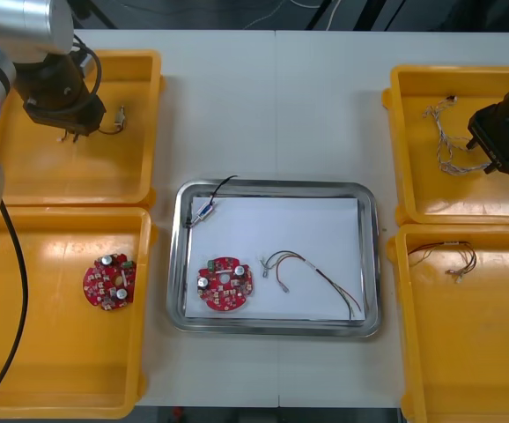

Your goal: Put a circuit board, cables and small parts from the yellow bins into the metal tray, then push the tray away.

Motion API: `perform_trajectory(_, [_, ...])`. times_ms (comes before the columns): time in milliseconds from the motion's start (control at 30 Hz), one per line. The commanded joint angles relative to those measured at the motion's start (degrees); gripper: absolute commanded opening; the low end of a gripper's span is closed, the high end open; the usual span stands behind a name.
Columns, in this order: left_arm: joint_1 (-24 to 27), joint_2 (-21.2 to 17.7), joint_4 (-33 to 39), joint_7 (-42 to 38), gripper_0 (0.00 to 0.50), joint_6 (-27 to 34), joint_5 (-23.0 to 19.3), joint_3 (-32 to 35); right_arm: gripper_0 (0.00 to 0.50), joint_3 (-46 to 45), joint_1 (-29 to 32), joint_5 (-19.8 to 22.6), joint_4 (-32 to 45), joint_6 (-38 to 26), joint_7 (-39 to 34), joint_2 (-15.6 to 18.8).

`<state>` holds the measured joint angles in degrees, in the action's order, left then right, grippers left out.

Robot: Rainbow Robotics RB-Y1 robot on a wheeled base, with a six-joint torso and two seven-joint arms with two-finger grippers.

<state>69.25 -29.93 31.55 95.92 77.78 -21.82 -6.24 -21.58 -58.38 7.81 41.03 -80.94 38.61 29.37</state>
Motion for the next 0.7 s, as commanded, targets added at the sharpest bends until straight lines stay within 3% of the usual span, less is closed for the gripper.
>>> perform_trajectory(33, [-0.34, -3.29, 4.49, 5.33, 0.000, 3.78, 0.81, 2.20, 0.500, -1.35, 0.90, 0.89, 0.72, 1.40, -1.79, 1.31])
perform_trajectory(433, [-0.61, -4.96, 11.70, 5.16, 0.000, 12.31, 1.43, 3.87, 0.500, -1.35, 2.75, 3.88, 0.80, 3.60, -2.58, 0.78])
perform_trajectory(567, [-3.95, -5.31, 19.96, 4.54, 0.000, 16.26, 1.43, 5.63, 0.500, -1.27, 2.84, 4.14, 0.80, 3.51, -2.84, 0.69])
perform_trajectory(600, [-4.65, -5.31, 21.36, 4.37, 0.000, 16.79, 1.43, 5.80, 0.492, -1.27, 2.84, 4.14, 0.80, 3.60, -2.84, 0.60])
perform_trajectory(667, [-7.11, -5.84, 26.29, 4.01, 0.000, 18.55, 1.08, 5.98, 0.407, -1.35, 3.01, 4.14, 0.80, 3.86, -2.93, 0.60])
perform_trajectory(700, [-7.73, -5.93, 27.25, 3.93, 0.000, 18.99, 0.99, 5.98, 0.393, -1.27, 3.10, 4.23, 0.80, 4.04, -2.93, 0.52])
